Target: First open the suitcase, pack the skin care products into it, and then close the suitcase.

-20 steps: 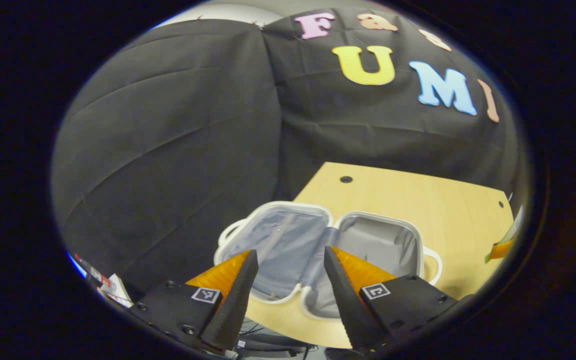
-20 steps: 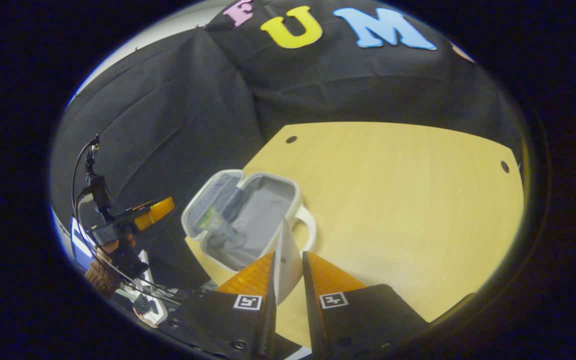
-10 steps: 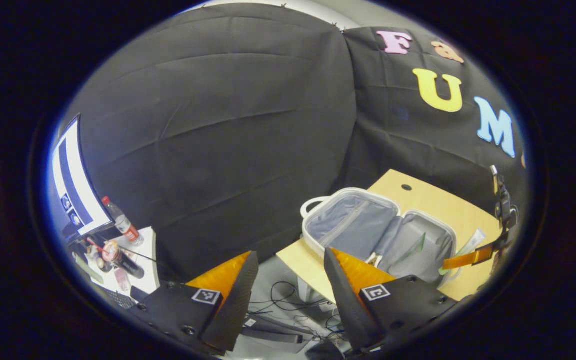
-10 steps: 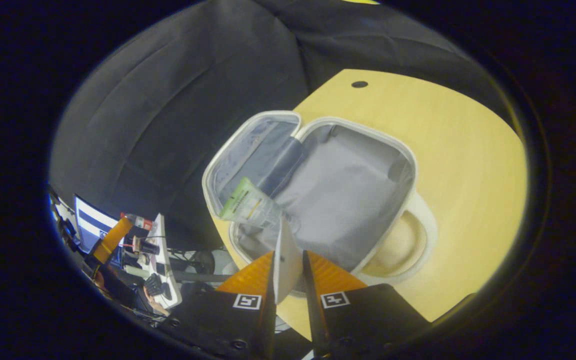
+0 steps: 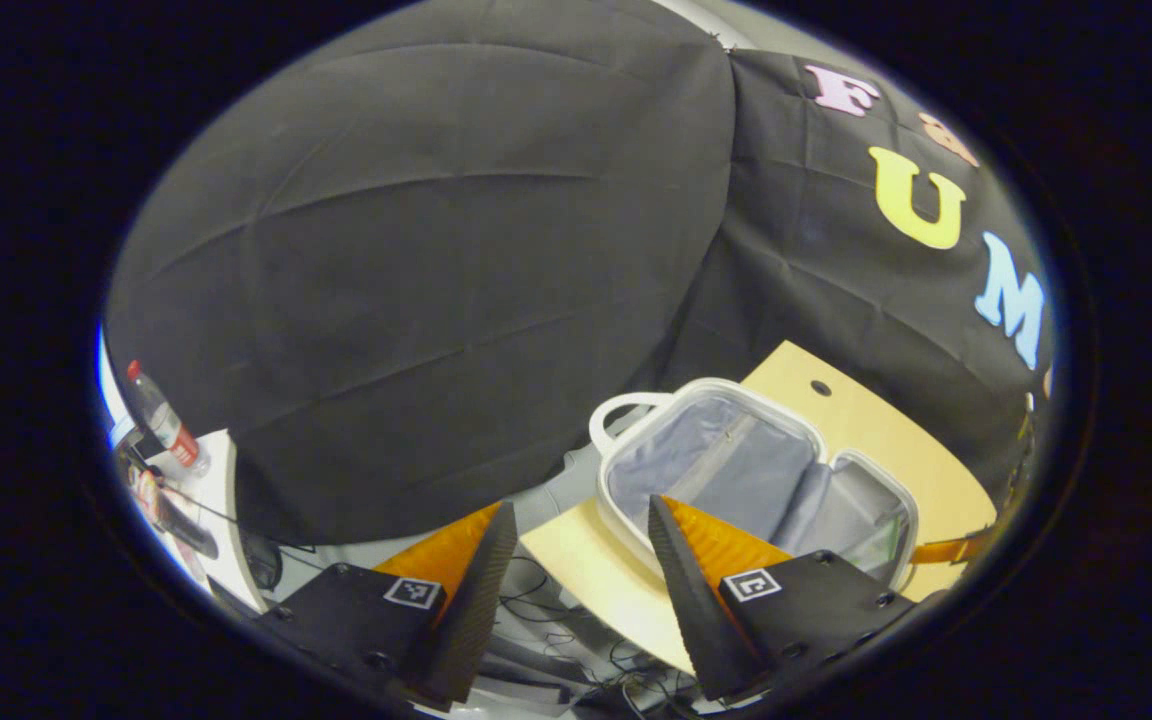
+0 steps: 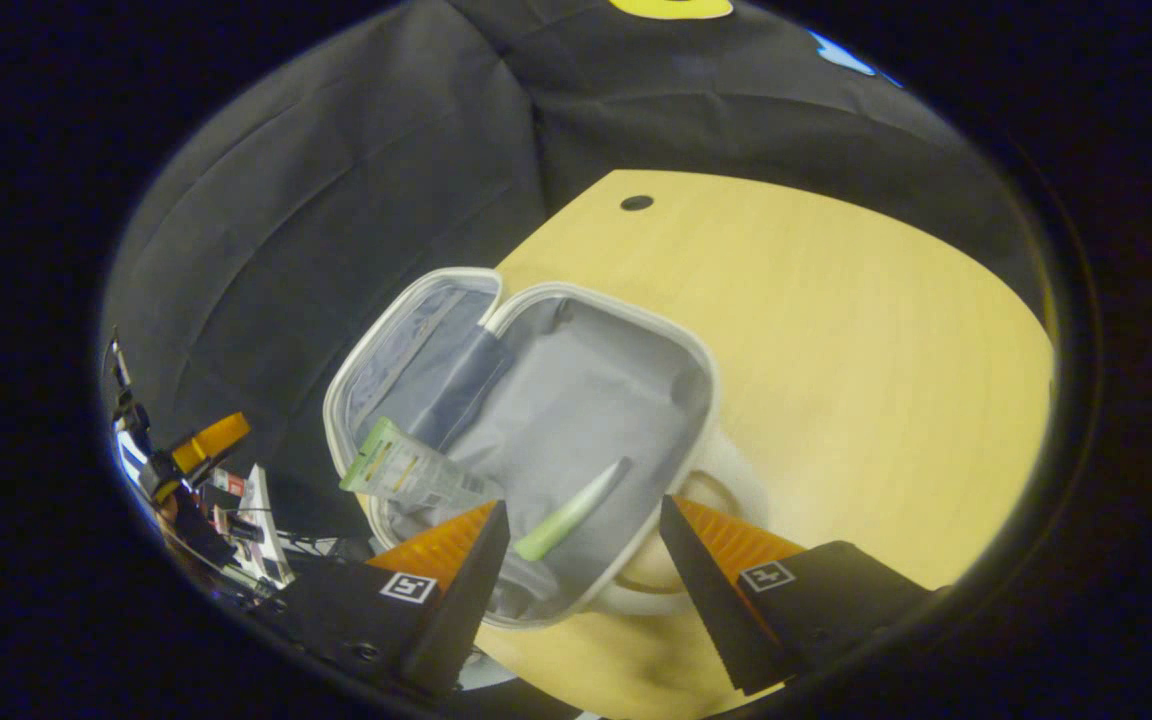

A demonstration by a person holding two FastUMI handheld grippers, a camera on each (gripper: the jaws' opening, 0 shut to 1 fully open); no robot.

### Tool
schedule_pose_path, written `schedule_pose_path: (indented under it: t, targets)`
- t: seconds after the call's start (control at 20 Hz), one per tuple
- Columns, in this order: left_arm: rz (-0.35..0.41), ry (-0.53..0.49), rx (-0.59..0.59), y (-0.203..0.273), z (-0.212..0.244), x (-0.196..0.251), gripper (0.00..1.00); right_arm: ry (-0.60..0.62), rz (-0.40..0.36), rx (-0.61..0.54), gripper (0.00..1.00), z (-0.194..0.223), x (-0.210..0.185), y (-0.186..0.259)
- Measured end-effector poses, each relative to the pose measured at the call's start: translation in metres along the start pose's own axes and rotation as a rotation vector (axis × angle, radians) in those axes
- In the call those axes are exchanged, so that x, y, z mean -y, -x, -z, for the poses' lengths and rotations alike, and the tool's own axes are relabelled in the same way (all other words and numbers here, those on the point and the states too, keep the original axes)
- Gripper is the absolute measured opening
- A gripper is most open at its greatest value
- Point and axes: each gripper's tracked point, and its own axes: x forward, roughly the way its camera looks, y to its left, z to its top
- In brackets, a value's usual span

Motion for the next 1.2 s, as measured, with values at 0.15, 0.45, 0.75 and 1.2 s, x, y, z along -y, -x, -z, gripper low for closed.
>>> schedule_pose_path:
  t: [0.15,0.45,0.75,1.2]
  targets:
    - [0.092,0.141,-0.107,-0.075,-0.027,-0.002,0.82,-0.090,0.082,0.044,0.93,0.002,0.040,0.029]
    - [0.088,0.235,-0.331,-0.227,-0.007,-0.028,0.87,-0.313,0.270,0.043,0.93,0.030,0.126,0.070]
    - [0.069,0.154,-0.463,-0.274,0.019,-0.010,0.87,-0.388,0.378,0.019,0.93,0.057,0.150,0.085]
    - [0.078,0.298,-0.520,-0.302,0.044,-0.004,0.87,-0.365,0.357,-0.020,0.94,0.069,0.143,0.080]
